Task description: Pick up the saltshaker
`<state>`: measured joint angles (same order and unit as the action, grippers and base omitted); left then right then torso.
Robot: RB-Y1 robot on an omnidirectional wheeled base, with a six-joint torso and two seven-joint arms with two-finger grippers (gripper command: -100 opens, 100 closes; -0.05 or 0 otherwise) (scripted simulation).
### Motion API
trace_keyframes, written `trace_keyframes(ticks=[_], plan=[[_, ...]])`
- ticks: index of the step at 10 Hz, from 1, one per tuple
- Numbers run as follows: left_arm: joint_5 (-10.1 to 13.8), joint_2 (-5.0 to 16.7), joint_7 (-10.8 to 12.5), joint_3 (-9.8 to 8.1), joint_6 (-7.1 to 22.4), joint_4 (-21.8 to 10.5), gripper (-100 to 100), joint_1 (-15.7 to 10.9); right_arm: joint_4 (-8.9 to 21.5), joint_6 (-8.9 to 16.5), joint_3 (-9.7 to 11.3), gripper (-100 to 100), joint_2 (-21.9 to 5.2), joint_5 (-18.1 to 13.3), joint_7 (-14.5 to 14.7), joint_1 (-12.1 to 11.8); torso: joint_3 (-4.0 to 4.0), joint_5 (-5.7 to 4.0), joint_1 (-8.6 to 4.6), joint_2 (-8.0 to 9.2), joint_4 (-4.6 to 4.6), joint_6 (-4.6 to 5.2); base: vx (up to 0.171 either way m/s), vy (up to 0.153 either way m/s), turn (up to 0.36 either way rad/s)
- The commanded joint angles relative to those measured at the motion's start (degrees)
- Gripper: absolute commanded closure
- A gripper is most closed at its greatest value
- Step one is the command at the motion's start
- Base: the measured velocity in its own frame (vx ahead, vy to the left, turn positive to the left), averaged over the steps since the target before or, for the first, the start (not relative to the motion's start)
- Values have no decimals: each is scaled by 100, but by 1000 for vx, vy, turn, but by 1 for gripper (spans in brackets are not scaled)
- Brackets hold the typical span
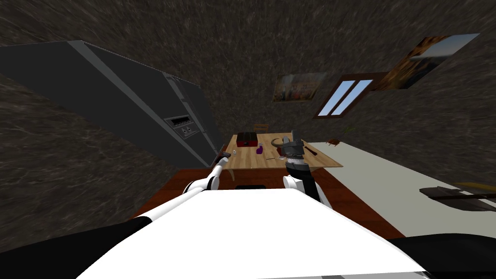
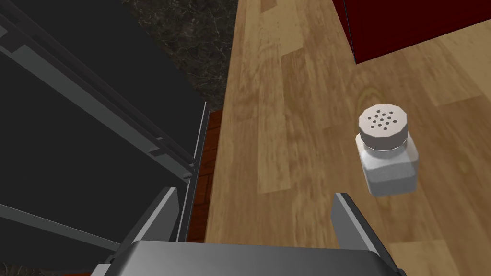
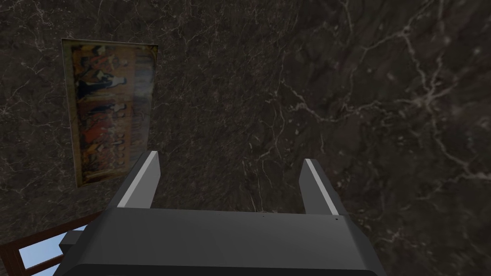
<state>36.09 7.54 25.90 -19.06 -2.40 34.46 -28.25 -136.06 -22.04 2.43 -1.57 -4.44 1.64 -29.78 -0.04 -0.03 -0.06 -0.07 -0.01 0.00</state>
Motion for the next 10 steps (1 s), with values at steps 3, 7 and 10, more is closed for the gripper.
trace_keyframes(ticks=[3, 7, 10], plan=[[153, -33, 77, -35, -12, -378, -100, -173, 0, 0, 0, 0, 0, 0, 0, 0, -1, 0, 1, -2, -1, 0, 21, -9, 1], [353, -149, 146, -173, -3, -851, -100, -418, 0, 0, 0, 0, 0, 0, 0, 0, -2, 1, 1, -3, -1, 1, 25, -7, 1], [508, -282, 199, -283, -5, -1201, -100, -613, 0, 0, 0, 0, 0, 0, 0, 0, -7, 0, 3, -13, -2, 0, 48, -3, 1]])
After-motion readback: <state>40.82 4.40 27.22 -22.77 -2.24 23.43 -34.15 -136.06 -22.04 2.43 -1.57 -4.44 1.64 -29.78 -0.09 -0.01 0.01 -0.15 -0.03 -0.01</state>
